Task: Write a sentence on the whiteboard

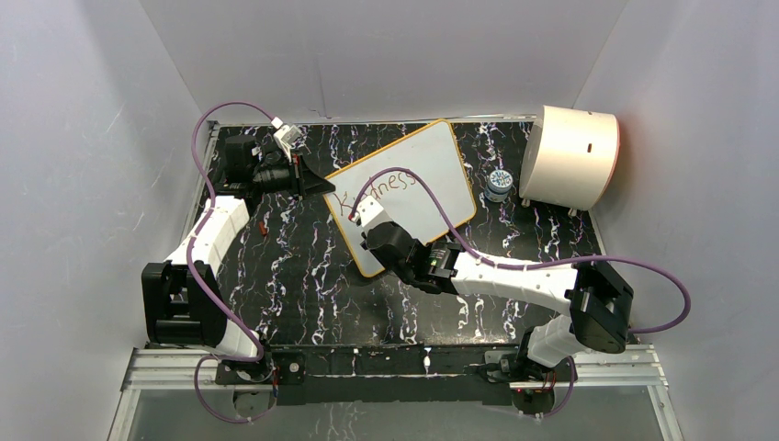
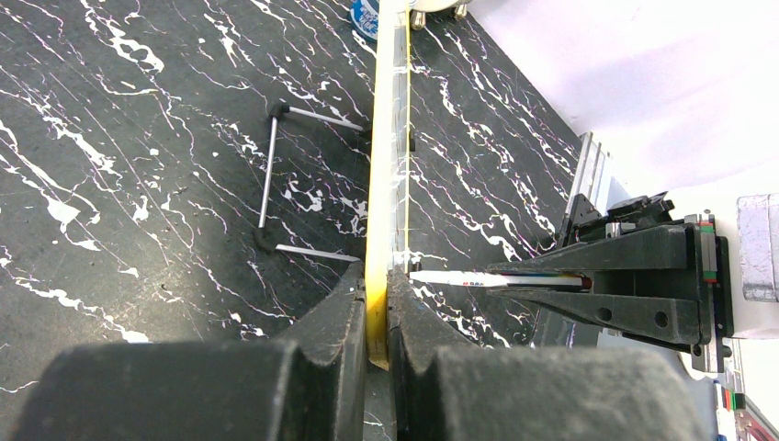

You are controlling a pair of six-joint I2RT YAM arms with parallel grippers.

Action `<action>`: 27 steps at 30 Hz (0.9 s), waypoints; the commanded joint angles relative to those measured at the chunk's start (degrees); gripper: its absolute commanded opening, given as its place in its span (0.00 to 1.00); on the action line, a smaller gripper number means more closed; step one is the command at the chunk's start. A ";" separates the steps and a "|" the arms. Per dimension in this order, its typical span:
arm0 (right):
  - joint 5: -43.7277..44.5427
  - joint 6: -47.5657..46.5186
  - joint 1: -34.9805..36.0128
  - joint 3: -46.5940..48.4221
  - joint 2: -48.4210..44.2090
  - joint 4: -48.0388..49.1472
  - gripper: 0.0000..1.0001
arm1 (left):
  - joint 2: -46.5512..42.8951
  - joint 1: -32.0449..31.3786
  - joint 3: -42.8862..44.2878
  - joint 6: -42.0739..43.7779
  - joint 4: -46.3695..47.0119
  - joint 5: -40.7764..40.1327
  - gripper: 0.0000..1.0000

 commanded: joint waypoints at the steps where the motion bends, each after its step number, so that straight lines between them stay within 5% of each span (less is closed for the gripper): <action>1: -0.11 1.20 -0.38 0.22 -1.43 0.47 0.00 | 1.79 -2.29 -2.02 4.60 -7.18 -2.15 0.00; 27: 2.62 -0.34 -0.79 0.33 -1.79 6.30 0.00 | 1.76 -2.29 -1.90 4.60 -7.13 -1.81 0.00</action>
